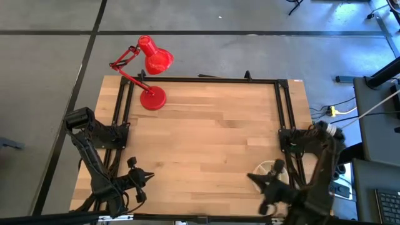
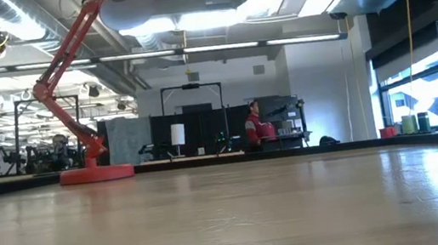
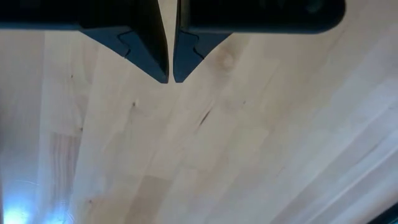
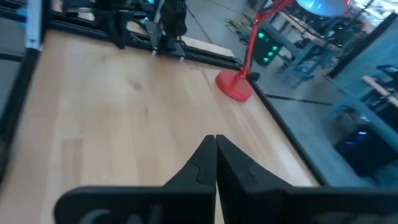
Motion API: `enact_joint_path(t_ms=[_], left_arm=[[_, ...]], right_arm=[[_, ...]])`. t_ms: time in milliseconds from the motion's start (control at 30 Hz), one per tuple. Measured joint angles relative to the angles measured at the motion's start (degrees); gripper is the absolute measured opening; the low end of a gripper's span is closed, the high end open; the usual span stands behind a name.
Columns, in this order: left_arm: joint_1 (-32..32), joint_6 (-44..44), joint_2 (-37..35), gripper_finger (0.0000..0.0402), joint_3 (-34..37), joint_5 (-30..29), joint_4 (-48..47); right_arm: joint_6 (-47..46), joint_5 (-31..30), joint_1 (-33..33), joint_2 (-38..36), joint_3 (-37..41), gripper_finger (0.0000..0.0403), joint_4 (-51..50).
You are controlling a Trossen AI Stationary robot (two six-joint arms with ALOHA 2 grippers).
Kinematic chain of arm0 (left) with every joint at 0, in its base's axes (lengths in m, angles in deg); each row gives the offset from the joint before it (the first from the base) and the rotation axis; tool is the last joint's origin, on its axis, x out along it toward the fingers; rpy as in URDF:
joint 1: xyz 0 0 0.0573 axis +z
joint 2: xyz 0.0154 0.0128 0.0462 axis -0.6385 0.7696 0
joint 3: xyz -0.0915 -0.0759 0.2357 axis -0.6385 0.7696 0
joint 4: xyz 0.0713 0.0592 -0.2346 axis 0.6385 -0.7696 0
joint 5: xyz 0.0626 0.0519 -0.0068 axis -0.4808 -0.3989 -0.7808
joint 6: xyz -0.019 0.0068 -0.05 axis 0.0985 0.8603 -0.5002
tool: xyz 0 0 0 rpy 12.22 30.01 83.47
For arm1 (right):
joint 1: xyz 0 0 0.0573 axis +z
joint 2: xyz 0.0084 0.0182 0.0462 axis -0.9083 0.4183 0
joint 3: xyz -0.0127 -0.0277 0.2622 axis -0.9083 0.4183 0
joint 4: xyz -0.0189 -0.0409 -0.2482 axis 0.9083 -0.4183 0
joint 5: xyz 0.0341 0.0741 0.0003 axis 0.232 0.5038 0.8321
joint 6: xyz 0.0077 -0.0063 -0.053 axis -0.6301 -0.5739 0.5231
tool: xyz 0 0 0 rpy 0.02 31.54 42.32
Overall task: Sort items
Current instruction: Put the eyeshadow brush into the brush organizer
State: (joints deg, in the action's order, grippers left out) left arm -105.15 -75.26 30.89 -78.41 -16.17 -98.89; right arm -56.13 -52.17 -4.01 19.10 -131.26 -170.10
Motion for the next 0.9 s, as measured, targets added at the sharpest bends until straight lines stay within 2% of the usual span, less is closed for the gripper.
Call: enact_joint_path(t_ms=[100, 200, 367, 500, 700, 900], left_arm=[[0.00, 0.06, 0.00, 0.0020, 0.00, 0.08, -0.18], [0.00, 0.05, 0.00, 0.0020, 0.00, 0.01, -0.19], [0.00, -0.15, 0.00, 0.0020, 0.00, 0.01, -0.18], [0.00, -0.70, 0.00, 0.0020, 0.00, 0.04, -0.17], [0.00, -1.75, 0.00, 0.0020, 0.00, 0.04, -0.14], [0.00, -2.36, 0.00, 0.0020, -0.01, -0.19, -0.12]], right_arm=[[-5.49, -1.33, 3.80, -5.31, 9.62, 0.0000, 1.75], [-7.21, -4.91, 7.29, -11.02, 19.41, 0.0000, 6.42], [-2.16, -10.40, 11.17, -18.19, 33.63, 0.0000, 19.81], [-1.81, -11.10, 12.64, -21.39, 42.20, 0.0000, 28.10], [-1.24, -9.43, 14.42, -21.61, 50.47, 0.0013, 40.21], [-1.18, -9.45, 14.88, -21.61, 52.11, 0.0055, 41.72]])
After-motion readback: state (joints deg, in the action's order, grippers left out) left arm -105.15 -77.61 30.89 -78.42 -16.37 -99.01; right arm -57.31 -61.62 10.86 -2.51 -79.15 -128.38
